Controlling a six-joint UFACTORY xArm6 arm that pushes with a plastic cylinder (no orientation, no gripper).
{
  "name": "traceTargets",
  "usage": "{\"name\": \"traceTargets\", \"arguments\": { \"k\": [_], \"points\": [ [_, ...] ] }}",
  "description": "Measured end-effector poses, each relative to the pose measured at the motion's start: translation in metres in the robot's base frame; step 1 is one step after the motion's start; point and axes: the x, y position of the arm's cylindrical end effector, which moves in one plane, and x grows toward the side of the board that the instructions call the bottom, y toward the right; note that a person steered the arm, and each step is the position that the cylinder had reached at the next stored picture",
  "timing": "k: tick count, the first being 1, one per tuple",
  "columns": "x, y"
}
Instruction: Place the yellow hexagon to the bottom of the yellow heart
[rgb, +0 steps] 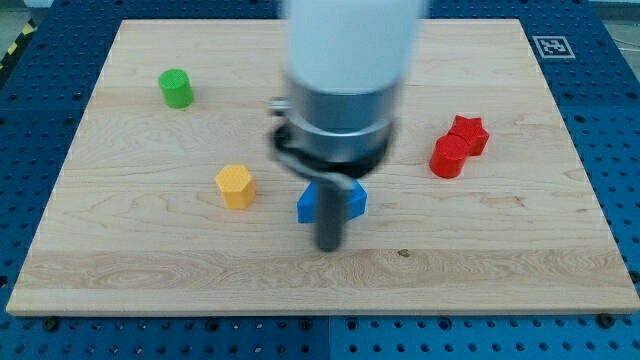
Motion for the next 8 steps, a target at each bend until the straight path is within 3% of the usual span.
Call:
{"name": "traceTargets", "arguments": {
  "k": [1, 2, 5, 8],
  "points": [
    [-0.033, -0.098],
    [-0.051, -0.138],
    [-0.037, -0.079],
    [-0.068, -0.058]
  ]
}}
